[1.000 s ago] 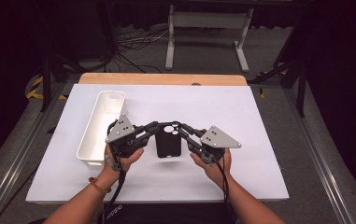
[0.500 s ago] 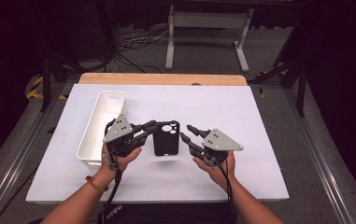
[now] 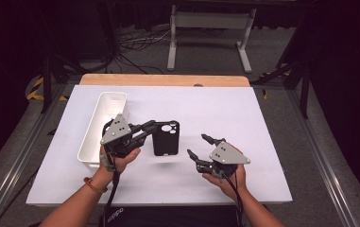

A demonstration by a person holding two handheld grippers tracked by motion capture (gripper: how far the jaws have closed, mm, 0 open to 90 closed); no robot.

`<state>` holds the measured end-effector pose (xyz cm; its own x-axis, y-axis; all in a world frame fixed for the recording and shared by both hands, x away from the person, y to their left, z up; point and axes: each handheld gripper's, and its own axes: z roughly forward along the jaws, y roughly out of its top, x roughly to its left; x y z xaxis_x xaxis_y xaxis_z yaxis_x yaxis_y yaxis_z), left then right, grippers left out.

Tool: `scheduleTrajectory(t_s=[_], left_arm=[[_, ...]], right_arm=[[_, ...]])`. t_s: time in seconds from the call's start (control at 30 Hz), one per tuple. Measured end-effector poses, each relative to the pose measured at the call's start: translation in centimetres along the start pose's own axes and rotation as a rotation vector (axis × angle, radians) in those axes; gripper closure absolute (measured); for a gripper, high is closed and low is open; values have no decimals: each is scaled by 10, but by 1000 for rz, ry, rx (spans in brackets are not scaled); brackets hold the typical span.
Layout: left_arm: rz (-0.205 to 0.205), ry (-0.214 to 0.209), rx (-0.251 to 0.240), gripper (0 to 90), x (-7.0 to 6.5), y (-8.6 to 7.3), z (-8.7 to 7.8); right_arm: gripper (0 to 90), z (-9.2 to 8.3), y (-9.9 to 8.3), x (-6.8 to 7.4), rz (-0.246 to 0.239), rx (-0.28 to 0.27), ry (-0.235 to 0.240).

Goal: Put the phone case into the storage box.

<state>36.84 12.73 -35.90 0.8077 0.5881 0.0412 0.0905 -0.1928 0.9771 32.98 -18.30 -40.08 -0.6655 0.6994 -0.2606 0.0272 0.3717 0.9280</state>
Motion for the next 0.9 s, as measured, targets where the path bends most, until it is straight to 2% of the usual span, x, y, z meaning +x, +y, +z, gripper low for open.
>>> scheduleTrajectory(t_s=[0.2, 0.27, 0.4, 0.63, 0.9], left_arm=[[10, -6, -4, 819, 0, 1, -1], [10, -8, -6, 819, 0, 1, -2], [15, -4, -10, 819, 1, 2, -4], [24, -10, -22, 819, 2, 4, -10], [47, -6, -34, 819, 8, 11, -18]], right_arm=[[279, 0, -9, 2, -31, 10, 1], [248, 0, -11, 2, -27, 8, -5], [215, -1, -13, -1, -10, 6, 18], [167, 2, -19, -2, -22, 21, 26], [115, 1, -19, -4, 20, 1, 10]])
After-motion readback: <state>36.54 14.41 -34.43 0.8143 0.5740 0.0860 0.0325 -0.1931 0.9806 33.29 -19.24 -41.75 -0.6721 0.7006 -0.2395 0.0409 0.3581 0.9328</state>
